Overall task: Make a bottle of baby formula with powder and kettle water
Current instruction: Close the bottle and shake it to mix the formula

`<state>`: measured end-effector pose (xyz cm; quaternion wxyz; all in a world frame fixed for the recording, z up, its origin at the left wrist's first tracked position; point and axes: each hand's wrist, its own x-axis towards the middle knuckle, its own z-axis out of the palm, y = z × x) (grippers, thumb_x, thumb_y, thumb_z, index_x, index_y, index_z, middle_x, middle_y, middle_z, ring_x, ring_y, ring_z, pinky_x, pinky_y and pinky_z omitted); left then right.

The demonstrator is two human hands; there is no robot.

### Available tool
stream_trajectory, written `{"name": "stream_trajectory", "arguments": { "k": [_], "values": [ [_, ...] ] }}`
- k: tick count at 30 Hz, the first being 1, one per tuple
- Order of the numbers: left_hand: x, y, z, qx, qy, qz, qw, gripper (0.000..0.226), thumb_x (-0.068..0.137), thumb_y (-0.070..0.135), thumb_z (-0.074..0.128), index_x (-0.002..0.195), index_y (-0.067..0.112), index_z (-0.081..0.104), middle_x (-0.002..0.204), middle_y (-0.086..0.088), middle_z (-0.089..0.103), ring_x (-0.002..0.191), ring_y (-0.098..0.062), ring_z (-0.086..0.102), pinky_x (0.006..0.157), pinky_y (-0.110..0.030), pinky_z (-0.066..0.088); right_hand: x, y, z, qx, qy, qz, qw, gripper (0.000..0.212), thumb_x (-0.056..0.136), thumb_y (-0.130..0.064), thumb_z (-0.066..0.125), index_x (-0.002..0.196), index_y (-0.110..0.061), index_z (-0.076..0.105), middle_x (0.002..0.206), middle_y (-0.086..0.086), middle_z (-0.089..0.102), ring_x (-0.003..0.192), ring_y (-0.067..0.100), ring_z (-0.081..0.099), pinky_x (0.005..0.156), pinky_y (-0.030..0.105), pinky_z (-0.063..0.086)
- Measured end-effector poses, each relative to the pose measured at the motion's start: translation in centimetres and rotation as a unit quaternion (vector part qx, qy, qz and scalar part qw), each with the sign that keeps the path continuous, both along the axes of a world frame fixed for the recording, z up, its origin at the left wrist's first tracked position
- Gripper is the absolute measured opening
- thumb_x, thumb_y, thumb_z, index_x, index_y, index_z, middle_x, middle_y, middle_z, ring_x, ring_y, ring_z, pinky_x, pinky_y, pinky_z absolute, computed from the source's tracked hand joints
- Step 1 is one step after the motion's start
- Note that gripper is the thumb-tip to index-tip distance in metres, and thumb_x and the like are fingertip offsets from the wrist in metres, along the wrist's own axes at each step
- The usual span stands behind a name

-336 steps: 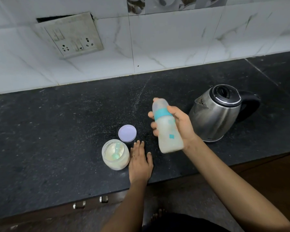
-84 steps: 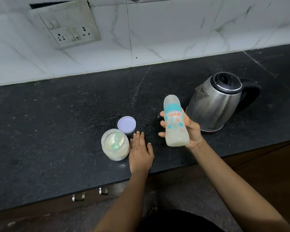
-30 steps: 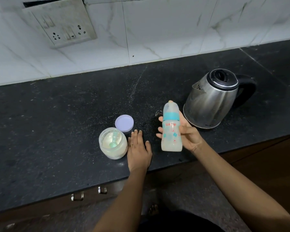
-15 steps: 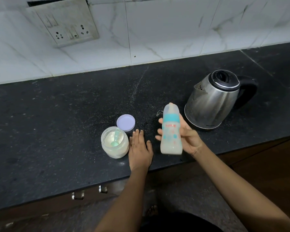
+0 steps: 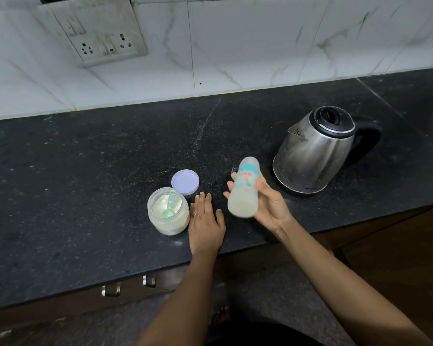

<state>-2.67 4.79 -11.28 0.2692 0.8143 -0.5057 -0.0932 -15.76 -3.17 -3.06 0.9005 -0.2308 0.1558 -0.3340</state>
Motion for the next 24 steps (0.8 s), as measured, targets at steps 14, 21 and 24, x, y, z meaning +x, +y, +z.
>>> {"name": "stream_trajectory", "arguments": {
  "k": [14,21,24],
  "values": [
    [-0.1,0.0,0.0,0.013,0.008,-0.002,1.000,0.050,0.095,0.025,0.043,0.141,0.008,0.039,0.151,-0.012,0.035,0.141,-0.025,0.029,0.117,-0.037,0.019,-0.6,-0.7,0.4,-0.042,0.082,0.046,0.995,0.111,0.059,-0.030,0.091,0.149,-0.033,0.026,0.118,0.015,0.058,0.097,0.032,0.064,0.087,0.051,0.052],
    [0.0,-0.1,0.0,0.005,-0.002,0.003,1.000,0.051,0.093,0.027,0.040,0.140,0.008,0.041,0.149,-0.012,0.038,0.139,-0.025,0.033,0.116,-0.035,0.019,0.0,-3.7,2.3,-0.145,0.202,-0.036,0.968,0.066,0.080,-0.015,0.069,0.135,-0.037,0.040,0.128,0.007,0.048,0.095,0.027,0.064,0.086,0.046,0.055],
    [-0.1,-0.1,0.0,0.000,-0.005,0.006,1.000,0.052,0.092,0.029,0.037,0.140,0.008,0.042,0.148,-0.012,0.039,0.139,-0.025,0.034,0.116,-0.035,0.017,0.0,-5.0,2.7,-0.260,0.262,-0.048,0.928,0.060,0.083,-0.010,0.063,0.132,-0.033,0.040,0.117,0.001,0.055,0.095,0.022,0.061,0.087,0.043,0.053]
  ]
}}
